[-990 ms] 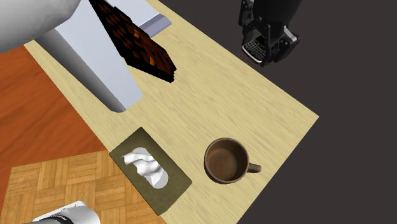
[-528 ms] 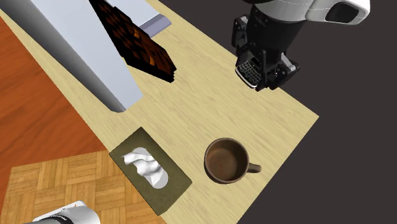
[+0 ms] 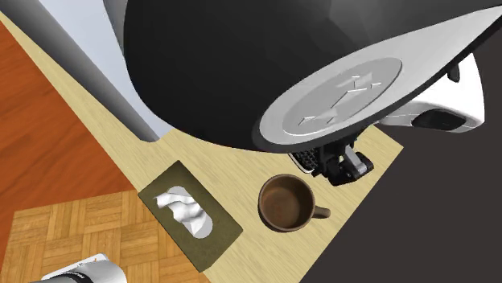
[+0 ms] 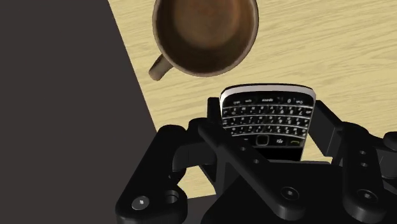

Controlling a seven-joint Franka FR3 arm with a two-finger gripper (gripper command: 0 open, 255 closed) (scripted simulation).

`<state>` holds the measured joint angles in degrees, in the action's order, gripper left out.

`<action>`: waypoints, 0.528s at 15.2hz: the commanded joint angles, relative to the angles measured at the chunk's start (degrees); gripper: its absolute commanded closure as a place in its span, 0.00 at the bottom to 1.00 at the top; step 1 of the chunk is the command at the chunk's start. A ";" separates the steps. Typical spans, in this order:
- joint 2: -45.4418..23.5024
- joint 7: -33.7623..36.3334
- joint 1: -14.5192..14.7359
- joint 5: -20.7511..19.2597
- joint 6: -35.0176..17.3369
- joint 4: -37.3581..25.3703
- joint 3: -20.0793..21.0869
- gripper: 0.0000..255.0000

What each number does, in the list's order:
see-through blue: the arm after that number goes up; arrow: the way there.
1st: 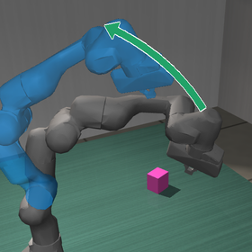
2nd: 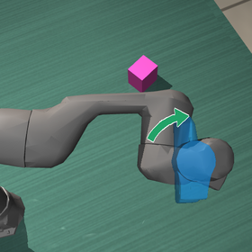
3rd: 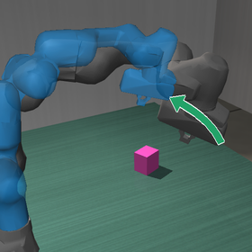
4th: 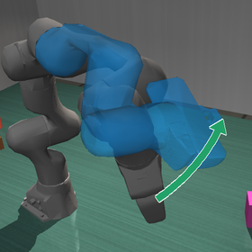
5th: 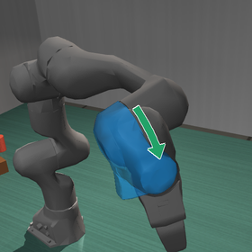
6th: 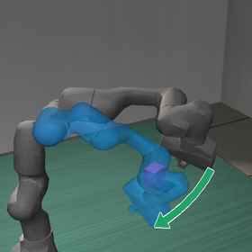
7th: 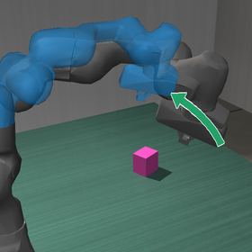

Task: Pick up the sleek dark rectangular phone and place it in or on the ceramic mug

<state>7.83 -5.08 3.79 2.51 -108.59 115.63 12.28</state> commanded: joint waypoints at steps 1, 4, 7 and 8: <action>3.16 -2.46 -0.82 0.50 -0.25 3.43 -1.32 1.00; 7.67 -6.25 -2.09 0.77 -0.13 7.91 -3.65 1.00; 10.41 -8.81 -2.93 0.68 -0.68 11.28 -5.33 1.00; 10.30 -8.81 -2.91 0.68 -1.46 11.95 -5.31 1.00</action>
<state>17.74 -13.58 0.94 3.17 -109.27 126.39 7.13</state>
